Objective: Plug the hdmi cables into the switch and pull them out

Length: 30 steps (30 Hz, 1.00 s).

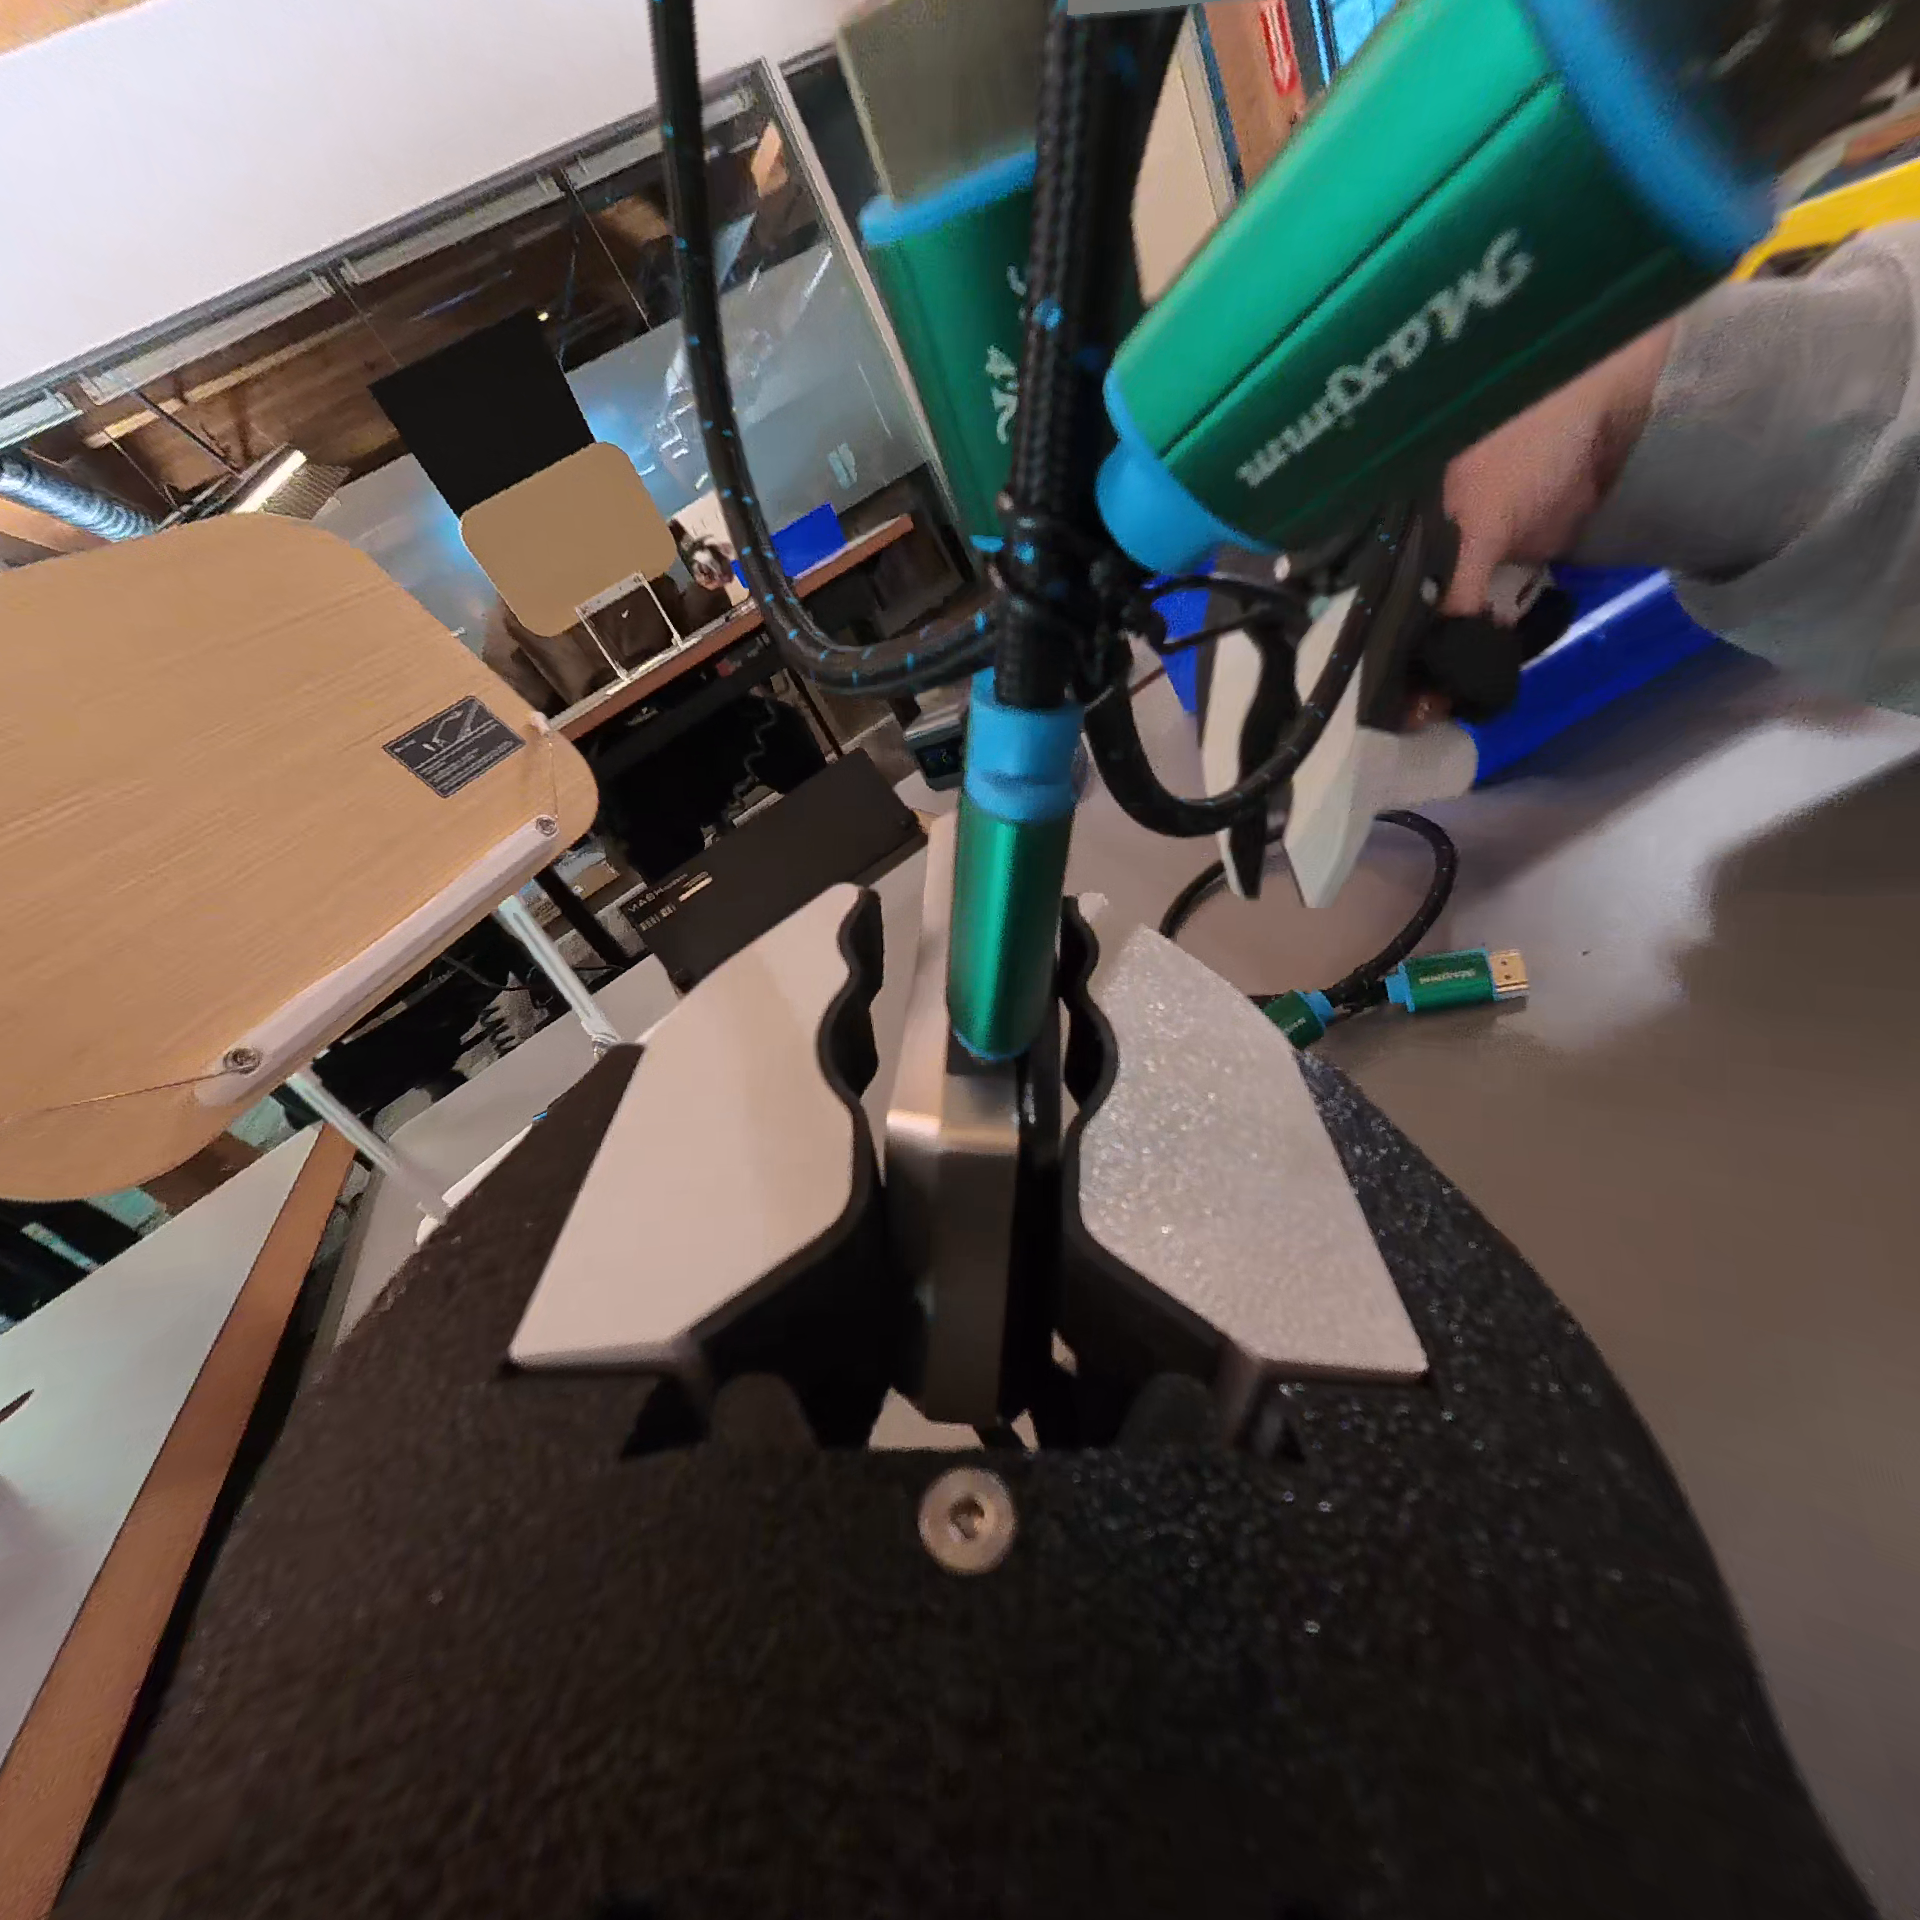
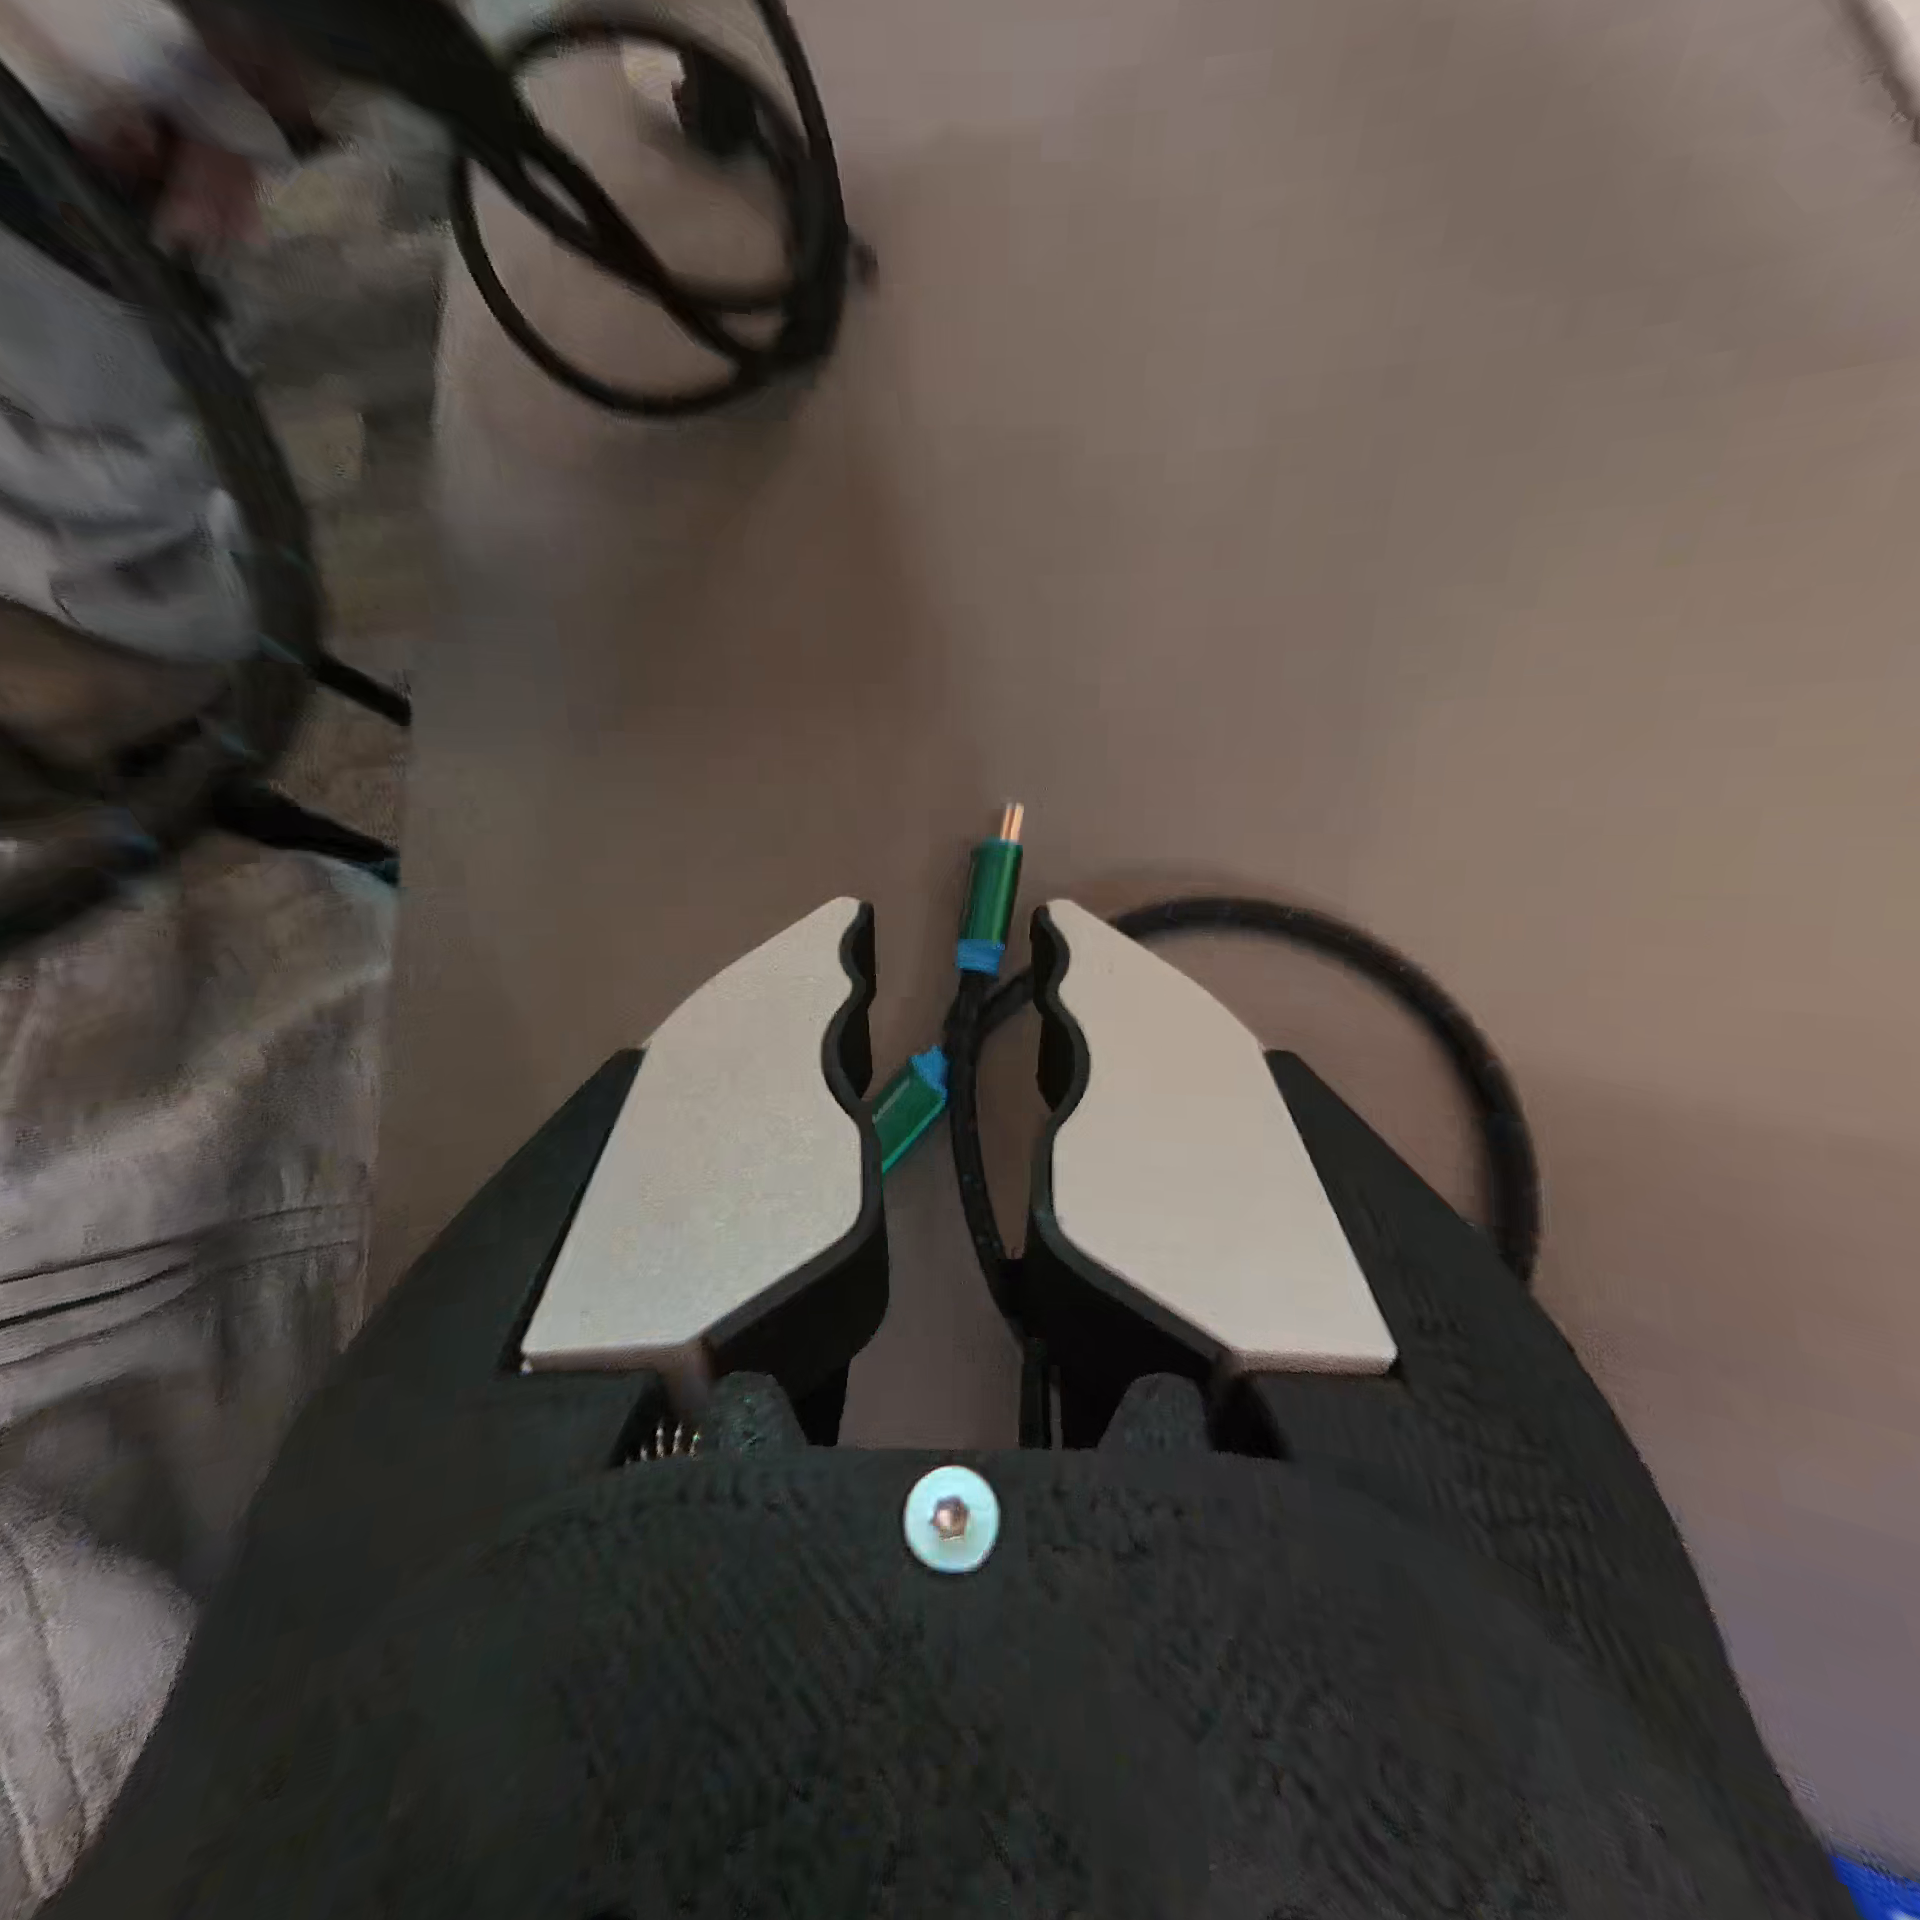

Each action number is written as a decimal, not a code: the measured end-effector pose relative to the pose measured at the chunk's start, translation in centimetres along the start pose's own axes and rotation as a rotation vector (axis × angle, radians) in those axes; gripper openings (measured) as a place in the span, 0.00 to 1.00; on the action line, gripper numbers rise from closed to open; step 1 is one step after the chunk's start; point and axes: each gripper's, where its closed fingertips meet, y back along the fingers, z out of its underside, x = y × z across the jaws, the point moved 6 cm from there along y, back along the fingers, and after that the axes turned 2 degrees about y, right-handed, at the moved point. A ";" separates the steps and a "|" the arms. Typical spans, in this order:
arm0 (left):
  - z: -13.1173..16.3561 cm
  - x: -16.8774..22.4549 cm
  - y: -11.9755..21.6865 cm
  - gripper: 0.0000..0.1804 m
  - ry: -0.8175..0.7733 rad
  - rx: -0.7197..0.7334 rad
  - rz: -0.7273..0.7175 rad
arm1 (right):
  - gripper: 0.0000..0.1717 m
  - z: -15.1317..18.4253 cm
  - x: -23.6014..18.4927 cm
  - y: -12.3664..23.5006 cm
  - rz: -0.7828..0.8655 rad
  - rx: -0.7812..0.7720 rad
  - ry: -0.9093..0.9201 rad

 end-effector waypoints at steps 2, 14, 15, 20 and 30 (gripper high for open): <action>0.0 -0.4 0.2 0.18 0.004 0.019 -0.004 | 0.16 0.7 0.0 -1.2 -0.022 -0.026 -0.050; -0.1 -0.7 0.7 0.18 0.006 0.057 0.013 | 0.16 2.0 0.8 -5.4 -0.047 -0.146 -0.140; -0.2 -0.7 0.7 0.18 0.008 0.060 0.012 | 0.14 2.0 0.8 -5.5 -0.043 -0.152 -0.134; -0.6 -1.2 0.9 0.19 0.051 0.091 -0.015 | 0.06 0.7 0.2 -3.8 -0.006 -0.066 0.009; -2.0 -0.3 0.7 0.18 0.000 0.145 -0.058 | 0.06 -4.5 -4.2 5.7 0.425 0.426 0.739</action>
